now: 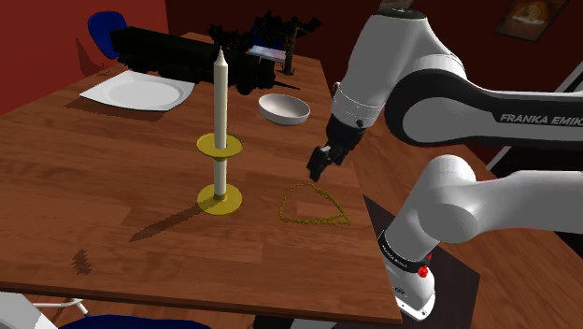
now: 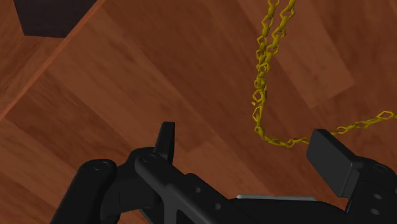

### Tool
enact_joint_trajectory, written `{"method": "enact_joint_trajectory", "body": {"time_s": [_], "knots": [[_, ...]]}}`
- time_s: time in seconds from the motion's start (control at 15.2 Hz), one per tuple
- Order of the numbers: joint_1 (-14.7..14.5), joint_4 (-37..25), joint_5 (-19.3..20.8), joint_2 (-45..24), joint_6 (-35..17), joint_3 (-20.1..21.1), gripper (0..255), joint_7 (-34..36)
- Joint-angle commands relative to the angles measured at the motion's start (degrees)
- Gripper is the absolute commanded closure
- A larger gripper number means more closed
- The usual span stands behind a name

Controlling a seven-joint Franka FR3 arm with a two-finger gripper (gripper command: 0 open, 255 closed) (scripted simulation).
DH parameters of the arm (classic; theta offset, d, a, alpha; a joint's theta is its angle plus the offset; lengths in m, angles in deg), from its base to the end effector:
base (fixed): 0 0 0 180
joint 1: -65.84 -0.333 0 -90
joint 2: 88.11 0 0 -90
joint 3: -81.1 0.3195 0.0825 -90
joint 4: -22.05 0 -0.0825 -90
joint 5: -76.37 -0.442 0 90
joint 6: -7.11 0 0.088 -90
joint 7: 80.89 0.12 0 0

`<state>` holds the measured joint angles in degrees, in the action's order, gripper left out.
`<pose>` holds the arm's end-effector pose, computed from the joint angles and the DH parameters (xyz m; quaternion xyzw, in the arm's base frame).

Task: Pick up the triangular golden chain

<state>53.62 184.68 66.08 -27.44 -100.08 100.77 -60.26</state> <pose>0.2731 0.1590 0.4233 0.9974 -0.0054 0.0558 0.0449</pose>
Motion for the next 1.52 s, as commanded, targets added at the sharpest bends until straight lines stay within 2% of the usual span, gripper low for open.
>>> {"method": "enact_joint_trajectory", "body": {"time_s": [0.0, 0.59, 0.66, 1.25, 1.45], "knots": [[-2.3, 1.9, -2.4, 1.3, -1.5, 2.9, 0, 2.8], [-3.4, 7.0, -4.5, -0.3, -8.0, 5.1, 0, 3.5], [-3.4, 7.1, -4.5, -0.3, -8.0, 5.0, 255, 3.4], [-3.4, 7.0, -4.5, -0.3, -8.0, 5.1, 255, 3.5], [-3.0, 5.1, -3.6, 0.5, -5.3, 4.2, 255, 3.2]]}}
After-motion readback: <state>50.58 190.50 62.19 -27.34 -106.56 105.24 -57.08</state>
